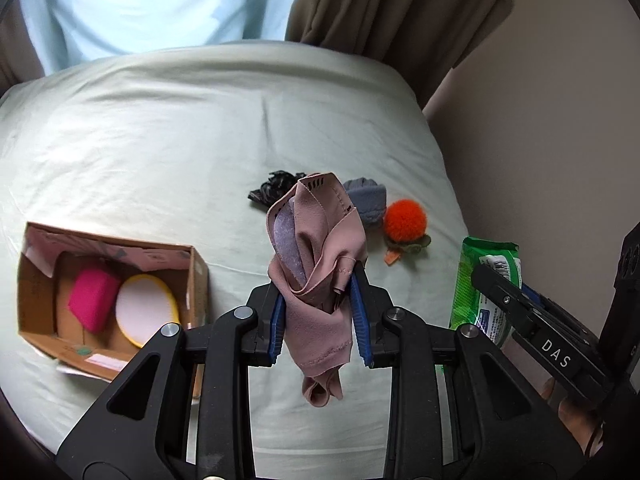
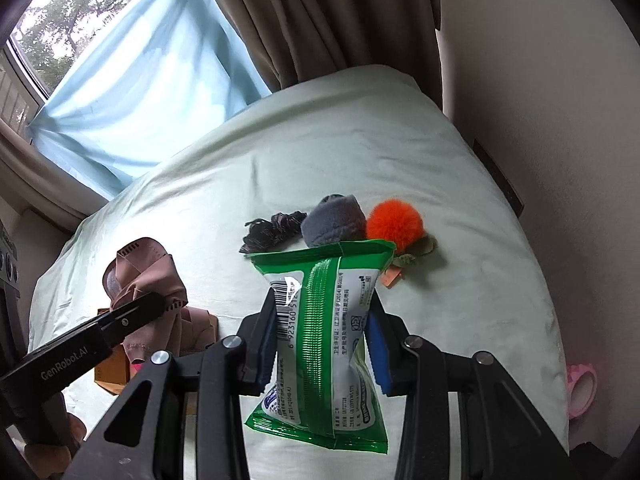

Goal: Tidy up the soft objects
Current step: 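Carry the pink sock and green wipe pack into the box and release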

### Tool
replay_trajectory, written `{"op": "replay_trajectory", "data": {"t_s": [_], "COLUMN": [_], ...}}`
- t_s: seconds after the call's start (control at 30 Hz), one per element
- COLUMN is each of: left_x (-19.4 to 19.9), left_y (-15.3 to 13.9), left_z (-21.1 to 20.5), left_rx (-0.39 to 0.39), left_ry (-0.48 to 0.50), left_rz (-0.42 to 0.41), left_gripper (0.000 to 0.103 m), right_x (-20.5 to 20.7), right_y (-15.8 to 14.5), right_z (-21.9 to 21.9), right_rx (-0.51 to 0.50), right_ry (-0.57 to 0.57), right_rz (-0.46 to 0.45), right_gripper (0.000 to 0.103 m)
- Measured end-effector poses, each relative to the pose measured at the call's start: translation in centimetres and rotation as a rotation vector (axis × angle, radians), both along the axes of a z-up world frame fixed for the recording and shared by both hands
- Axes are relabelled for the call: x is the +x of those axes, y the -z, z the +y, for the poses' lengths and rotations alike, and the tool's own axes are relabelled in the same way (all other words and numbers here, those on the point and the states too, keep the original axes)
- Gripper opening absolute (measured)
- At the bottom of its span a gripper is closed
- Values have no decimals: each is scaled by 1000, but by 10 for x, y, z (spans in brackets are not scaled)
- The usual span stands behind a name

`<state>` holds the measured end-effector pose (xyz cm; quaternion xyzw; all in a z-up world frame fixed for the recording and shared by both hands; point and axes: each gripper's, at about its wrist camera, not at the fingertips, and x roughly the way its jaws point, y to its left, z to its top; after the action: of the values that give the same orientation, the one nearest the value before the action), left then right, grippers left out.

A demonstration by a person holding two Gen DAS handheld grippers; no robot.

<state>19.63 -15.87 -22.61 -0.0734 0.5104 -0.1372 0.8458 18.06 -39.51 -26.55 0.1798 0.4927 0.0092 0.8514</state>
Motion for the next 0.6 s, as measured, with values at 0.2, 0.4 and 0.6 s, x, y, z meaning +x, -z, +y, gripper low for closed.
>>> {"op": "replay_trajectory", "data": {"t_s": [0.2, 0.4, 0.6], "left_x": [-24, -40, -46], "left_y": [-56, -86, -89], "left_z": [45, 107, 183], "left_rx": [14, 34, 62], "left_ry": [-19, -16, -33], "left_rz": [-60, -102, -95], "left_gripper": [25, 25, 25], "right_x": [-20, -36, -46], "right_y": [-68, -116, -132], "right_z": [27, 80, 151], "right_rx": [-23, -40, -27], "right_ry": [-10, -53, -77], "right_rz": [-47, -69, -90], "right_gripper": [36, 36, 36]}}
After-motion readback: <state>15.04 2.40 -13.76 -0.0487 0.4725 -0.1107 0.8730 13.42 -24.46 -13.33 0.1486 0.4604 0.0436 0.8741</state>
